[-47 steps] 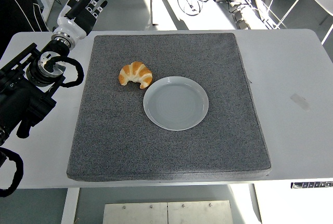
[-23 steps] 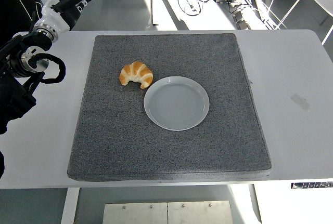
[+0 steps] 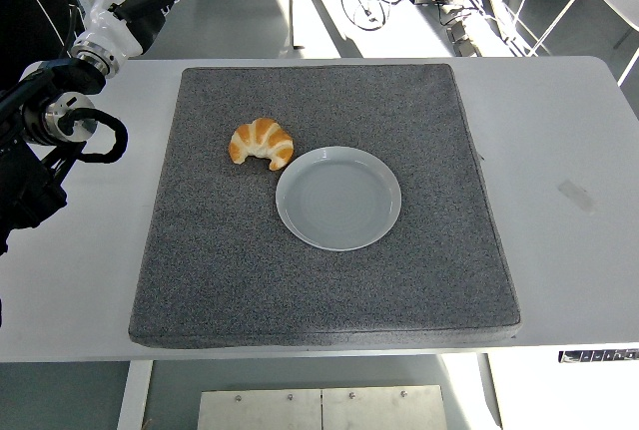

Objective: Place the bread on the plate

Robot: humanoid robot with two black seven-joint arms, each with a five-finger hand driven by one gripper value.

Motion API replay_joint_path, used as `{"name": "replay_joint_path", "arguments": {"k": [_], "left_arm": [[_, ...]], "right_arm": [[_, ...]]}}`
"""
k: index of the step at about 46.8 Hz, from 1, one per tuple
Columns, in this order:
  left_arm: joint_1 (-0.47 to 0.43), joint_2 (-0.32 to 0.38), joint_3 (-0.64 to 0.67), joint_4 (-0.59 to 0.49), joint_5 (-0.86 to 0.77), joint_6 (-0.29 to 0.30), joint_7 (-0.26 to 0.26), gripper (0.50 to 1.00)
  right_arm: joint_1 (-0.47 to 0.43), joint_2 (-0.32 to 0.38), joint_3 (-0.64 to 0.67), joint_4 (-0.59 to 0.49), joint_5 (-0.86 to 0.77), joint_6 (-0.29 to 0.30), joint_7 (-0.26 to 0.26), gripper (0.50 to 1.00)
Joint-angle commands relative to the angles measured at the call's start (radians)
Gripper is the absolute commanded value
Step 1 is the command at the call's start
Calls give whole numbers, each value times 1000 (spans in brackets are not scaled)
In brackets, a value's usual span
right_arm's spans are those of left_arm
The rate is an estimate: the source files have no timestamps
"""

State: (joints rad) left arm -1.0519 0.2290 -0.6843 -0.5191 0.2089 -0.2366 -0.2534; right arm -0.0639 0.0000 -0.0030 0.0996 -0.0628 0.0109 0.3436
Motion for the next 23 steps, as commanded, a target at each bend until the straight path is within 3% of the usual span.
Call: {"name": "replay_joint_path", "arguments": {"k": [1,9,16,23], "left_arm": [[-5,13,48,-10,17,0,0,984],[-7,87,172,-116,99,10,-15,984],[-14,145,213,-214,318,51,-44,984],[-14,158,218,-230,486,53,-52,984]], "right_arm": [[-1,0,0,0,0,0,0,1000],[-2,0,0,0,0,0,0,1000],[-2,0,0,0,0,0,0,1000],[-2,0,6,-1,0,-2,0,1000]]}}
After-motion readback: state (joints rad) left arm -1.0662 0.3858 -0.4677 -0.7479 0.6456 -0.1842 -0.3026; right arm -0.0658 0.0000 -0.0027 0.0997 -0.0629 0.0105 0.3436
